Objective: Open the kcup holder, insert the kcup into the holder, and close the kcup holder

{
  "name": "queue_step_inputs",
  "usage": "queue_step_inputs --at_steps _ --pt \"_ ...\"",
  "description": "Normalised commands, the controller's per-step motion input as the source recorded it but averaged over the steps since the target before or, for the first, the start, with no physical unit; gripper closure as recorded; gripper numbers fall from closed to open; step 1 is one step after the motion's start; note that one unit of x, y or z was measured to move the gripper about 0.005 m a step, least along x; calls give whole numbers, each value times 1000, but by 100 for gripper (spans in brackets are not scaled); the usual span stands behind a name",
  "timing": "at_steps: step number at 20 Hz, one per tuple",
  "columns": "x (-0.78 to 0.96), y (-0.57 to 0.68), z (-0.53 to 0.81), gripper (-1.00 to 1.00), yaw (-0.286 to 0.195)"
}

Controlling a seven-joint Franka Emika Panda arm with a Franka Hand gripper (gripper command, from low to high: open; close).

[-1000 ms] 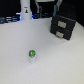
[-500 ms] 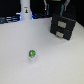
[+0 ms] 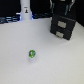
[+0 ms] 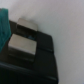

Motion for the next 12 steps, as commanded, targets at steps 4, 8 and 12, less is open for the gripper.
queue_step_inputs --at_steps 4,8,12 --pt "-326 622 -225 -100 -155" --pt "-253 540 -258 -100 -145" --pt "-126 375 -357 -100 -122"
